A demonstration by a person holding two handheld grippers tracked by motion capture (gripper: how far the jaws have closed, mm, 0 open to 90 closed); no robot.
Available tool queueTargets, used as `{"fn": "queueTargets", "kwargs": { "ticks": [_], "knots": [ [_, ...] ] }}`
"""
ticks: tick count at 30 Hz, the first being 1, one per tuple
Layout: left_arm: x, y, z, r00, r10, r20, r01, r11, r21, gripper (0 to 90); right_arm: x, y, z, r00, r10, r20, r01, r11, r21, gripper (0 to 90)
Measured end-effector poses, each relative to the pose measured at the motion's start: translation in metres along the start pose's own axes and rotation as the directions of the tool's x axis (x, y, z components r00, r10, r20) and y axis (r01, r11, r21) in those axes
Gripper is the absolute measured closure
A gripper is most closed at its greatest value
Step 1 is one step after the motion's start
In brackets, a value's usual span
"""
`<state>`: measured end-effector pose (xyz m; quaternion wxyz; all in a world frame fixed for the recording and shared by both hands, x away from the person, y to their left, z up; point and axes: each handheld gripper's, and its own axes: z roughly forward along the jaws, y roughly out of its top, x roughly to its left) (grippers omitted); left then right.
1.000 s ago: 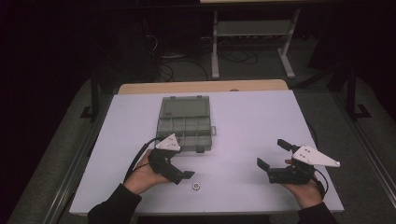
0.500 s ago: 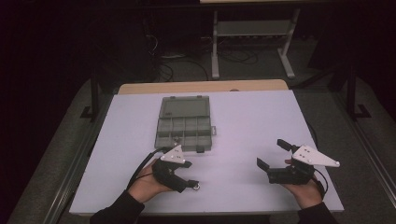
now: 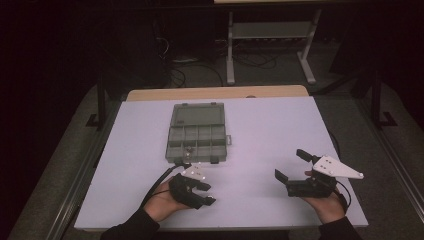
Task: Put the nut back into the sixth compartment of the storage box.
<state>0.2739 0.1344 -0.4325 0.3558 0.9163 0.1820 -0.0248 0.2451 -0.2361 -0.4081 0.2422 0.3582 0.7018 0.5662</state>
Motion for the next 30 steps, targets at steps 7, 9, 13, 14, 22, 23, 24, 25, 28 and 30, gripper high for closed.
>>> {"fn": "queueTargets", "kwargs": {
  "ticks": [7,9,13,14,22,23,24,25,28,30],
  "knots": [
    [-0.0008,-0.0001,0.0032,0.9999,-0.011,-0.006,0.011,0.9997,0.021,55.1,-0.0002,-0.0001,0.0003,1.0000,-0.005,-0.001,0.005,1.000,0.001,0.0],
    [-0.0012,0.0000,0.0038,0.9999,-0.014,-0.007,0.014,0.9997,0.019,56.5,-0.0001,-0.0001,0.0003,1.0000,-0.005,-0.001,0.005,1.000,0.001,0.0],
    [-0.0038,0.0002,0.0065,0.9999,-0.007,-0.008,0.008,0.9997,0.023,60.9,-0.0001,-0.0001,0.0004,1.0000,-0.006,-0.002,0.006,1.000,0.003,0.0],
    [-0.0044,0.0000,0.0075,0.9999,0.001,-0.011,0.000,0.9996,0.027,61.5,0.0000,-0.0001,0.0004,1.0000,-0.005,-0.002,0.005,1.000,0.002,0.0],
    [-0.0061,0.0006,0.0086,0.9993,0.025,-0.030,-0.023,0.9990,0.038,67.0,-0.0001,-0.0002,0.0006,1.0000,-0.008,-0.002,0.008,1.000,0.006,0.1],
    [-0.0057,0.0006,0.0084,0.9993,0.026,-0.026,-0.025,0.9989,0.040,67.3,-0.0001,-0.0003,0.0006,1.0000,-0.009,-0.003,0.009,1.000,0.007,0.1],
    [-0.0055,0.0004,0.0085,0.9994,0.025,-0.025,-0.024,0.9990,0.038,67.5,0.0000,-0.0002,0.0006,1.0000,-0.009,-0.002,0.009,1.000,0.006,0.1],
    [-0.0051,0.0004,0.0085,0.9995,0.024,-0.023,-0.023,0.9990,0.038,67.8,0.0000,-0.0002,0.0006,1.0000,-0.008,-0.002,0.008,1.000,0.006,0.1],
    [-0.0039,0.0000,0.0089,0.9997,0.017,-0.019,-0.017,0.9994,0.030,68.6,0.0001,-0.0003,0.0008,1.0000,-0.009,-0.002,0.009,1.000,0.008,0.1],
    [-0.0034,0.0004,0.0088,0.9997,0.020,-0.017,-0.019,0.9992,0.034,69.4,0.0002,-0.0003,0.0009,1.0000,-0.010,-0.002,0.010,1.000,0.009,0.1]
  ]
}}
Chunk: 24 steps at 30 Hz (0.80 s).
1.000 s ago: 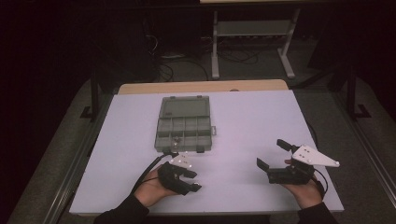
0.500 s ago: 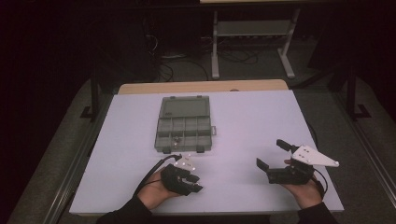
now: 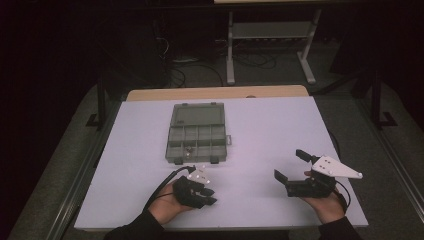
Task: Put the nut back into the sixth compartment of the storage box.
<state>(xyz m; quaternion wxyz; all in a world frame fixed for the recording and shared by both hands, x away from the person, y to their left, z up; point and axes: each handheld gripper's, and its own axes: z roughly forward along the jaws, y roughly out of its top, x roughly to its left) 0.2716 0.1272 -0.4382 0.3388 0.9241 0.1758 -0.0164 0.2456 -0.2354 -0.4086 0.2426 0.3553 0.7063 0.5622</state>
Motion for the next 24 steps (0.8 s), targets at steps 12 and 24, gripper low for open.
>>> {"fn": "queueTargets", "kwargs": {
  "ticks": [12,24],
  "knots": [
    [0.004,0.000,-0.002,1.0000,-0.002,0.007,0.002,1.0000,-0.003,70.7,0.000,0.000,0.000,1.0000,0.003,-0.001,-0.003,1.000,-0.004,0.1],
    [0.013,0.002,-0.014,0.9994,-0.032,-0.010,0.032,0.9991,-0.030,70.6,0.000,0.000,0.000,1.0000,0.002,-0.002,-0.002,1.000,0.000,0.2]
  ]
}}
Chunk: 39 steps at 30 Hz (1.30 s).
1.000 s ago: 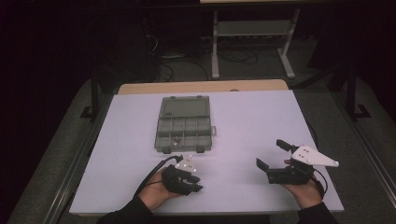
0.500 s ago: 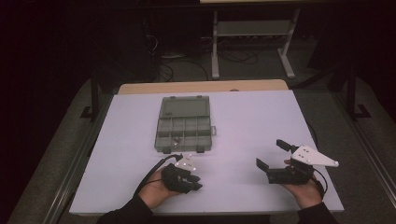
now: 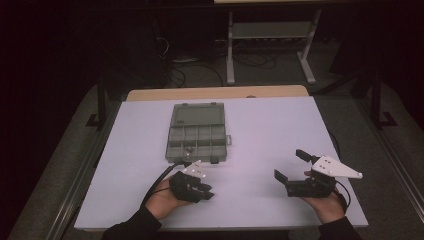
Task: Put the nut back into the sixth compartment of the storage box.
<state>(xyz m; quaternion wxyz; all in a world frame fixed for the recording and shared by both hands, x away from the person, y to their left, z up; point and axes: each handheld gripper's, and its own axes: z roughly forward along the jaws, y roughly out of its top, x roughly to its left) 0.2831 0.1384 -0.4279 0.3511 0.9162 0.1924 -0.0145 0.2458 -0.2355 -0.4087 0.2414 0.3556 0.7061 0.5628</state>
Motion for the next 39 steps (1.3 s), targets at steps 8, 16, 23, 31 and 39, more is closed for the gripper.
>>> {"fn": "queueTargets", "kwargs": {
  "ticks": [8,16,23,31,39],
  "knots": [
    [0.009,0.010,-0.018,0.9999,-0.009,-0.006,0.009,0.9991,-0.041,70.6,0.001,0.000,0.001,1.0000,0.008,-0.002,-0.008,1.000,0.001,0.2],
    [0.029,0.019,-0.035,0.9988,-0.029,-0.040,0.026,0.9975,-0.066,70.6,0.000,0.000,0.001,0.9999,0.011,-0.001,-0.011,1.000,-0.002,0.1],
    [0.049,0.025,-0.048,0.9939,-0.076,-0.079,0.068,0.9921,-0.106,70.6,0.000,0.000,0.001,0.9999,0.010,-0.001,-0.010,1.000,-0.004,0.1],
    [0.075,0.029,-0.055,0.9832,-0.112,-0.144,0.096,0.9886,-0.117,70.6,0.000,0.000,0.001,1.0000,0.007,0.002,-0.007,1.000,-0.002,0.1],
    [0.095,0.026,-0.055,0.9705,-0.153,-0.186,0.134,0.9845,-0.114,70.6,-0.001,-0.001,0.001,1.0000,0.009,0.003,-0.009,1.000,-0.001,0.1]
  ]
}}
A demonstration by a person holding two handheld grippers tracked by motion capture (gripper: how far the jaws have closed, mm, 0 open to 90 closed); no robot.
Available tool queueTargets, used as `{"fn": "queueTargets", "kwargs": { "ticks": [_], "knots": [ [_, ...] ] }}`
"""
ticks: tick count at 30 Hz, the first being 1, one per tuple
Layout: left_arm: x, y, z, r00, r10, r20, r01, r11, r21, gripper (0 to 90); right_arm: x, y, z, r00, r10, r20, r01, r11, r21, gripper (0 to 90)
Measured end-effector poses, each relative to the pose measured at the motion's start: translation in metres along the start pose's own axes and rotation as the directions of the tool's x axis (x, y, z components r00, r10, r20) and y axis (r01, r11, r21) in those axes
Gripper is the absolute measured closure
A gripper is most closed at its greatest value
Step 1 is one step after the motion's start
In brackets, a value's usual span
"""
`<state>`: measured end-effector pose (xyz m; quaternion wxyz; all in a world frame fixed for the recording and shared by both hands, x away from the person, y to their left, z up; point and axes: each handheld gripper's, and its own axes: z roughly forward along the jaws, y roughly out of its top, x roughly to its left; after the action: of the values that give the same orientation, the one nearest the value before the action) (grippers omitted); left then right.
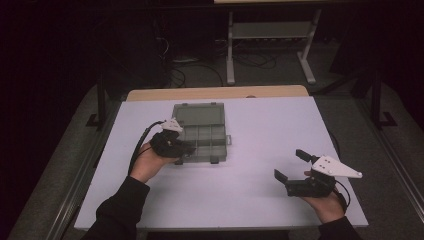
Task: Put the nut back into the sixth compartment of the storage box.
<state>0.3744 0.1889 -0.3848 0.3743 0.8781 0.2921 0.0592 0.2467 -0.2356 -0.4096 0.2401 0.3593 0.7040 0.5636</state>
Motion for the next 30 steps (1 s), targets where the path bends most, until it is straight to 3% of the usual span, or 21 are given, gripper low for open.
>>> {"fn": "queueTargets", "kwargs": {
  "ticks": [4,14,27,30],
  "knots": [
    [0.006,0.002,0.004,0.9998,-0.008,-0.019,0.008,0.9999,-0.009,70.6,0.000,0.000,0.000,1.0000,0.000,0.000,0.000,1.000,0.000,0.1],
    [0.014,0.001,0.018,0.9982,-0.032,-0.051,0.033,0.9993,0.020,70.5,-0.001,0.000,0.000,1.0000,0.004,-0.001,-0.004,1.000,0.001,0.2],
    [0.016,-0.005,0.024,0.9985,-0.032,-0.043,0.034,0.9982,0.048,70.2,-0.001,0.000,0.000,1.0000,0.000,0.001,0.000,1.000,0.001,0.1],
    [0.017,-0.006,0.024,0.9984,-0.033,-0.047,0.035,0.9982,0.049,65.3,-0.001,0.000,-0.001,1.0000,-0.002,0.002,0.002,1.000,0.002,0.1]
  ]
}}
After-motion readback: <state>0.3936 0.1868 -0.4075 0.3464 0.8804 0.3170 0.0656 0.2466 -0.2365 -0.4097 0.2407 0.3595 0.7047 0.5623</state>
